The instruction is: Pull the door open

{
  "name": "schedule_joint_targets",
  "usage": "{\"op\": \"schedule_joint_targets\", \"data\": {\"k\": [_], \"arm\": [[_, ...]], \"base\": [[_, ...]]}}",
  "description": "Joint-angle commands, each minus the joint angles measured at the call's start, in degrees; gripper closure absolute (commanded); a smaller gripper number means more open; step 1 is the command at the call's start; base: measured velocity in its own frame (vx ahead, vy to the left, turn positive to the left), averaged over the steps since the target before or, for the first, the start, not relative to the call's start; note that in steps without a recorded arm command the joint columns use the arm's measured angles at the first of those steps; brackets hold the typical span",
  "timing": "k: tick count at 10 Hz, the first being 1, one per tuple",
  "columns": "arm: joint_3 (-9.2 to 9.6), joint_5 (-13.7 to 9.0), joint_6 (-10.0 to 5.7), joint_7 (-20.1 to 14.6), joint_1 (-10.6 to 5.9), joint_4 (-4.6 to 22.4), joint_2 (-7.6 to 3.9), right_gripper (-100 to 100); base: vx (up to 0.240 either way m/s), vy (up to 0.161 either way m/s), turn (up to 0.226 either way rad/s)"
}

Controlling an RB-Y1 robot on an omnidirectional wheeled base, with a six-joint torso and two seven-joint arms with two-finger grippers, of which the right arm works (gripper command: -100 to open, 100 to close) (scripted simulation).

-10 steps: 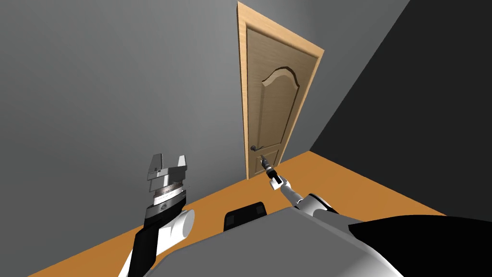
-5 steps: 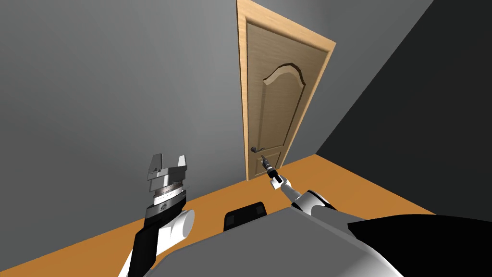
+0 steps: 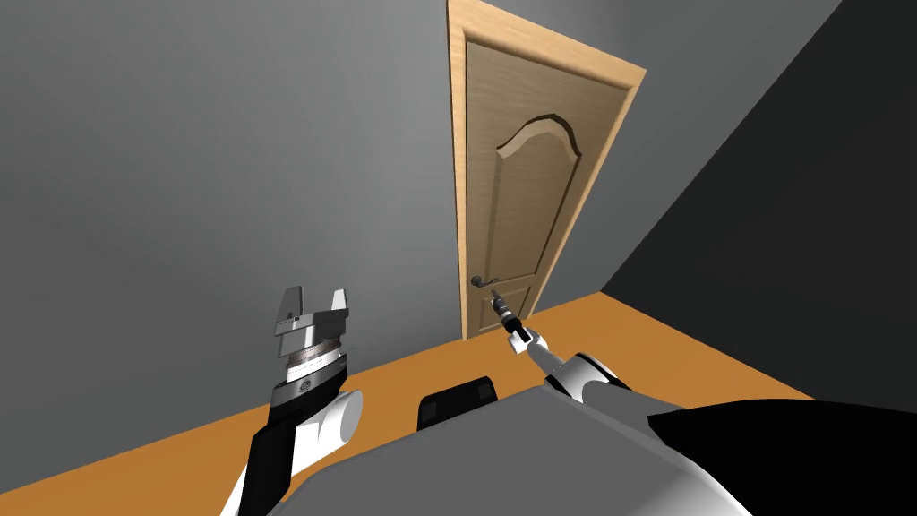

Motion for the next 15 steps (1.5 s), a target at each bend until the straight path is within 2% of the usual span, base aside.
{"op": "schedule_joint_targets", "data": {"k": [1,2,3,4,5,6,7,8,9,10,11,13,14,15], "arm": [[-0.64,-0.5,-1.04,-1.1,0.77,0.8,-1.5,-100],[-0.89,-0.7,-1.49,-1.6,1.12,1.1,-2.14,-100],[-1.4,-1.1,-2.4,-2.5,1.83,1.8,-3.46,-100],[-1.4,-1.1,-2.4,-2.5,1.83,1.8,-3.46,-100],[-2.14,-1.7,-3.71,-3.9,2.85,2.7,-5.35,-100],[-2.14,-1.7,-2.63,-3.9,2.85,-1.4,-5.35,-100],[-2.14,-1.7,-2.65,-3.9,2.85,-1.6,-5.35,-100],[-2.14,-1.7,-3.71,-3.9,2.85,1.9,-5.35,-100],[-2.73,-2.2,-4.74,-5.0,3.65,3.4,-6.85,-100],[-2.73,-2.2,-4.74,-5.0,3.65,3.4,-6.85,-100],[-3.05,-2.5,-5.33,-5.6,4.11,3.8,-7.69,-100],[-3.05,-2.5,-5.33,-5.6,4.11,3.8,-7.69,-100],[-2.98,-2.4,-6.01,-5.7,3.63,4.8,-7.62,-100],[-2.98,-2.4,-6.01,-5.7,3.63,4.8,-7.62,100]], "base": [[0.179,0.066,0.151],[0.181,0.076,0.11],[0.185,0.11,0.215],[0.137,0.065,0.092],[0.149,0.058,0.241],[0.121,0.04,0.073],[0.049,0.013,-0.032],[0.007,-0.003,-0.005],[0.089,0.025,0.193],[0.12,0.003,0.083],[0.146,0.007,0.075],[0.095,0.005,0.023],[0.018,0.002,-0.004],[0.0,0.0,0.0]]}}
